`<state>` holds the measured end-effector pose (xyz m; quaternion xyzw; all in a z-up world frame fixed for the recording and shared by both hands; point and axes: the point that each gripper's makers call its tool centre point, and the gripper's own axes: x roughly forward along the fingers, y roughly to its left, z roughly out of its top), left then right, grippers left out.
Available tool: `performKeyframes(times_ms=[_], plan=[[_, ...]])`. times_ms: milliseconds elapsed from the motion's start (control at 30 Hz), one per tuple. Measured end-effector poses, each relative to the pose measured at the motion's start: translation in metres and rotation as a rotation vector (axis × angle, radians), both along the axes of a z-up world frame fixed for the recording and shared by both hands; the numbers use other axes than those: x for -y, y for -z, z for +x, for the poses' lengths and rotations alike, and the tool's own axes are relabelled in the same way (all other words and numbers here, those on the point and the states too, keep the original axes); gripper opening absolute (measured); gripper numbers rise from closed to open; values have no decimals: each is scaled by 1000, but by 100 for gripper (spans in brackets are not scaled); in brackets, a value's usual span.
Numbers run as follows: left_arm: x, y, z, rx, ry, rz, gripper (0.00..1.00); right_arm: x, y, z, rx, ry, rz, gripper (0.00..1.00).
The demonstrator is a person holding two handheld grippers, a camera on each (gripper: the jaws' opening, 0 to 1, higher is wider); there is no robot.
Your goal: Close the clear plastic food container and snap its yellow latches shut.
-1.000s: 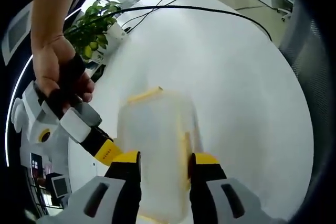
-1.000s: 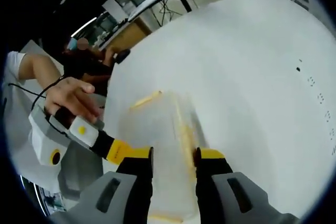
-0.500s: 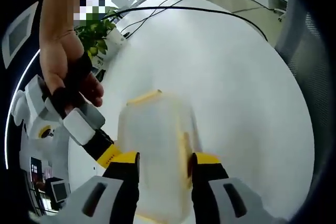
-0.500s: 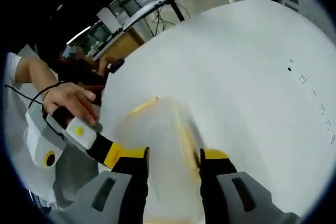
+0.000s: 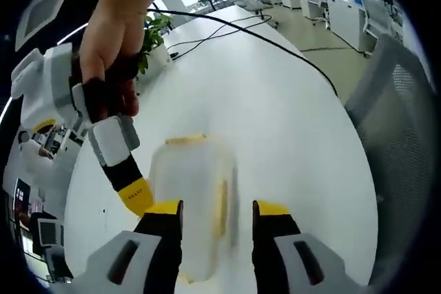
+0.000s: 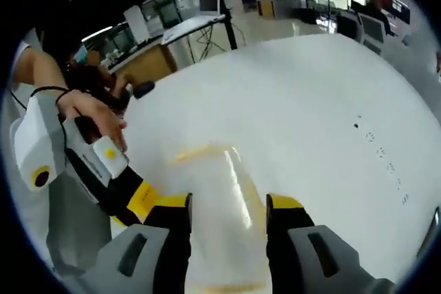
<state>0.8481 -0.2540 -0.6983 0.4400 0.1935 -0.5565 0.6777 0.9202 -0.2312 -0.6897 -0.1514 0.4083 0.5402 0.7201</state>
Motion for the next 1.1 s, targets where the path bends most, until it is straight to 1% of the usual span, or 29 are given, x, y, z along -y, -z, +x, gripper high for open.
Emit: performKeyframes(times_ms=[67, 133, 233, 333, 433, 600, 700, 767, 800, 833, 867, 967, 1000, 1033, 1100], plan=[[-5, -2, 1, -5, -23, -6, 33, 0, 0, -5, 27, -5, -14, 39], [-8, -6, 1, -18, -52, -21, 33, 0, -1, -10, 41, -7, -19, 39], [-12, -10, 1, -19, -69, -34, 33, 1, -9, -13, 71, -1, -17, 38], [-15, -12, 2, -21, -84, -42, 33, 4, -16, -14, 99, 21, -9, 39], [-18, -13, 2, -38, -109, -61, 33, 7, -21, -15, 129, 49, 4, 39], [-24, -14, 6, -39, -136, -78, 34, 12, -26, -17, 166, 124, 61, 40], [-27, -14, 10, -48, -166, -105, 35, 18, -24, -21, 192, 172, 85, 40], [-29, -13, 13, -68, -206, -141, 37, 23, -24, -22, 204, 225, 118, 41], [-30, -13, 16, -84, -233, -172, 38, 24, -24, -23, 197, 258, 147, 41], [-32, -12, 18, -92, -252, -184, 39, 26, -24, -25, 189, 277, 164, 41], [-34, -11, 21, -93, -266, -194, 39, 31, -24, -25, 203, 301, 171, 41], [-39, -10, 27, -87, -298, -215, 39, 41, -22, -26, 232, 338, 165, 41], [-40, -11, 29, -79, -303, -227, 39, 44, -23, -24, 253, 370, 183, 42], [-40, -12, 30, -74, -308, -237, 40, 46, -24, -25, 262, 384, 194, 42], [-43, -12, 33, -68, -328, -259, 40, 53, -23, -27, 290, 405, 194, 42]])
